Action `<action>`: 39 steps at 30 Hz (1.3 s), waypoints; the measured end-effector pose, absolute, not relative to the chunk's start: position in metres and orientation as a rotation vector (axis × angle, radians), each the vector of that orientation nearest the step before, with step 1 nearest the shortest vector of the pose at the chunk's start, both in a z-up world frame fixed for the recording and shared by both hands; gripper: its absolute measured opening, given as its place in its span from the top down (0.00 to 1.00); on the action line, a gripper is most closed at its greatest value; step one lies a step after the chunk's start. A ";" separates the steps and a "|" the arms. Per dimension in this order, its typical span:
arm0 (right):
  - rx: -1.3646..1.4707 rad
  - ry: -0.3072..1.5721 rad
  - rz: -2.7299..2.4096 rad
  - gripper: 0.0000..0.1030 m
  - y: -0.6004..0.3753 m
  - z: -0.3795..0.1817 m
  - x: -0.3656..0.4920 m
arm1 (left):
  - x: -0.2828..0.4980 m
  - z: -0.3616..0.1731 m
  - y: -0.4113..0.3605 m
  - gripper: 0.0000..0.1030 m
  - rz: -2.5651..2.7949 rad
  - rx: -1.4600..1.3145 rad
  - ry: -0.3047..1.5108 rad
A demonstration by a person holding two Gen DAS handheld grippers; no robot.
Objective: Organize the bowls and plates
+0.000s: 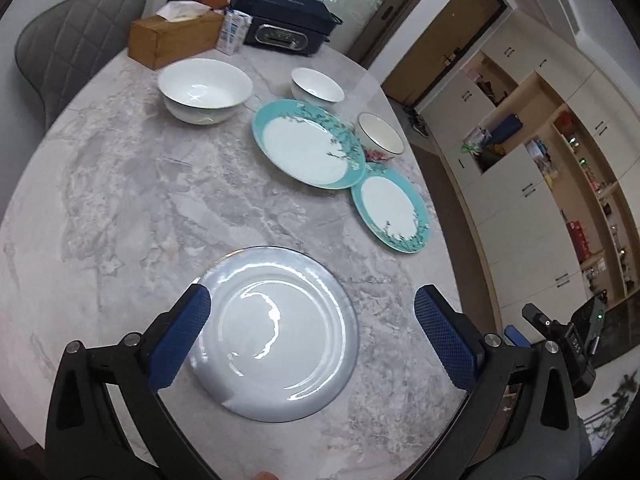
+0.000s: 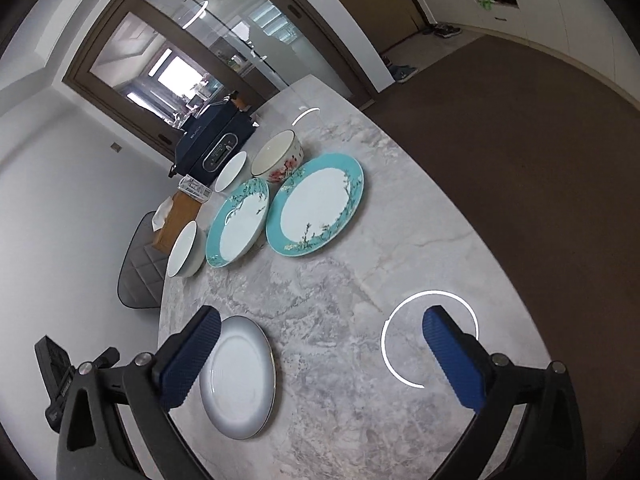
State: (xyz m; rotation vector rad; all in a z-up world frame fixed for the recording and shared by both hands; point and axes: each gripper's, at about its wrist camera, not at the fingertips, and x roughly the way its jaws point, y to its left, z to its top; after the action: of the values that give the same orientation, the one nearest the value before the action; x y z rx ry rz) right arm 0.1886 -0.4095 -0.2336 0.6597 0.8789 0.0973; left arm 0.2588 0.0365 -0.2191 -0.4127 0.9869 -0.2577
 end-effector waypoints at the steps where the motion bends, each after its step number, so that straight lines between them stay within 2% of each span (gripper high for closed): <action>1: 0.631 0.867 0.120 0.00 -0.412 -0.226 0.195 | 0.268 -0.221 0.029 0.00 -0.267 -0.407 0.999; 6: 0.482 0.834 0.240 0.00 -0.427 -0.214 0.248 | 0.315 -0.236 -0.012 0.00 -0.279 -0.378 1.038; 14: 0.450 0.961 0.436 0.01 -0.453 -0.257 0.395 | 0.406 -0.285 -0.074 0.00 -0.254 -0.330 1.124; 16: 0.447 1.001 0.485 0.04 -0.454 -0.273 0.429 | 0.424 -0.301 -0.086 0.00 -0.255 -0.335 1.146; 19: 0.421 1.056 0.544 0.16 -0.454 -0.299 0.468 | 0.445 -0.328 -0.101 0.01 -0.248 -0.328 1.203; 23: 0.408 1.113 0.598 0.26 -0.447 -0.321 0.495 | 0.464 -0.354 -0.107 0.01 -0.240 -0.361 1.247; 25: 0.382 1.141 0.616 0.27 -0.444 -0.331 0.502 | 0.471 -0.360 -0.109 0.01 -0.247 -0.369 1.244; 30: 0.378 1.170 0.619 0.27 -0.447 -0.349 0.506 | 0.485 -0.375 -0.118 0.09 -0.269 -0.374 1.275; 35: 0.353 1.177 0.643 0.30 -0.448 -0.354 0.509 | 0.494 -0.383 -0.124 0.10 -0.271 -0.378 1.275; 37: 0.336 1.173 0.656 0.33 -0.445 -0.353 0.508 | 0.497 -0.383 -0.129 0.15 -0.285 -0.364 1.275; 39: 0.303 1.195 0.683 0.41 -0.438 -0.353 0.506 | 0.497 -0.383 -0.134 0.35 -0.297 -0.337 1.277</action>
State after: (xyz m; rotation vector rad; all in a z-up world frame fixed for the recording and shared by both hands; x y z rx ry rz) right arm 0.5065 -0.4382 -0.3533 0.3028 1.1953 0.6833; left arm 0.4975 -0.1344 -0.3825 -0.3369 1.2773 -0.2974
